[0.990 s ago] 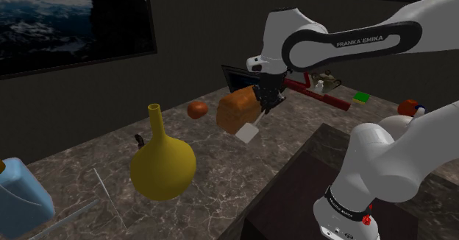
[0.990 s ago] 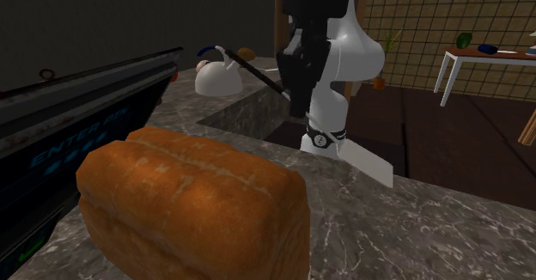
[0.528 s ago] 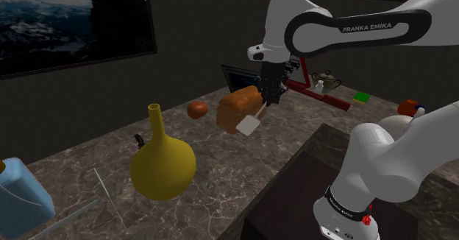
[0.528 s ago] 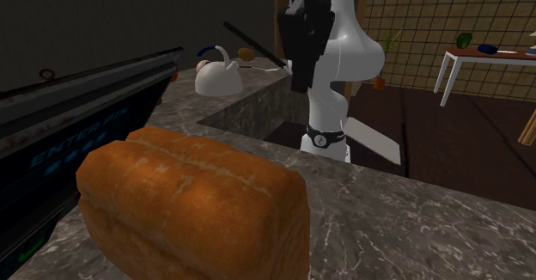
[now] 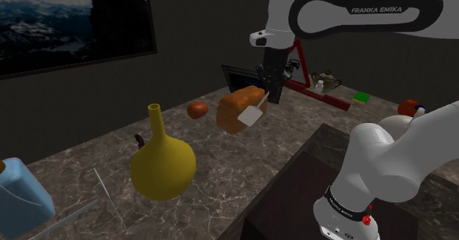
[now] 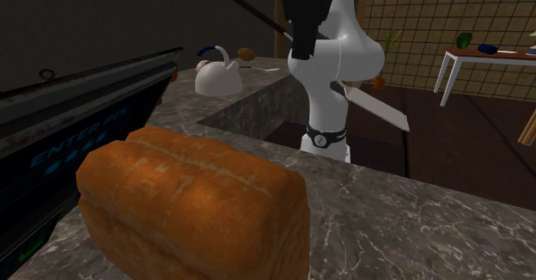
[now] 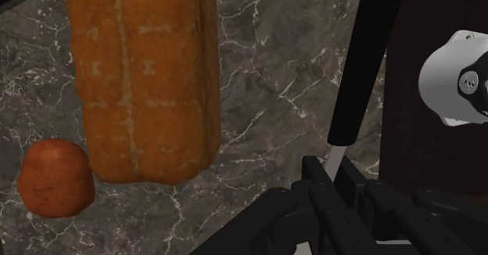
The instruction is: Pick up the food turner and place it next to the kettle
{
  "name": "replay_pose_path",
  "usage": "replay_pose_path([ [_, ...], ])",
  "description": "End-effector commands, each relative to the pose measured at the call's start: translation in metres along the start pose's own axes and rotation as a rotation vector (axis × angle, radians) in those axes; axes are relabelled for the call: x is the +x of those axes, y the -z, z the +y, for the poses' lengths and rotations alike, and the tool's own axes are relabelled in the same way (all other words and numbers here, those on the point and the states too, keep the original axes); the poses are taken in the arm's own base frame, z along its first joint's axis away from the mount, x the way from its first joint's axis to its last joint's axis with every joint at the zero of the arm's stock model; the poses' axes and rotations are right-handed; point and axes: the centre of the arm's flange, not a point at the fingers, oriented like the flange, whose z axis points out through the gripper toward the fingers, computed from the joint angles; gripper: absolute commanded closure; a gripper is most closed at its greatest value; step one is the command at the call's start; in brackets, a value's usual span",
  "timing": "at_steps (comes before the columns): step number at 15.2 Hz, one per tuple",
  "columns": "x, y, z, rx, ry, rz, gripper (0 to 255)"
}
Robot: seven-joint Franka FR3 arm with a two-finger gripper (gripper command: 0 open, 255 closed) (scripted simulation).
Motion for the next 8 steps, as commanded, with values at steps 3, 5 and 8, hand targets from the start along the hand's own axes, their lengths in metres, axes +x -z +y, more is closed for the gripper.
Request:
replay_pose_path([
  [3, -0.001, 0.022, -0.001, 0.000, 0.000, 0.000, 255],
  [5, -0.013, 0.024, -0.006, 0.000, 0.000, 0.000, 255],
  [8, -0.050, 0.021, -0.020, 0.000, 0.000, 0.000, 255],
])
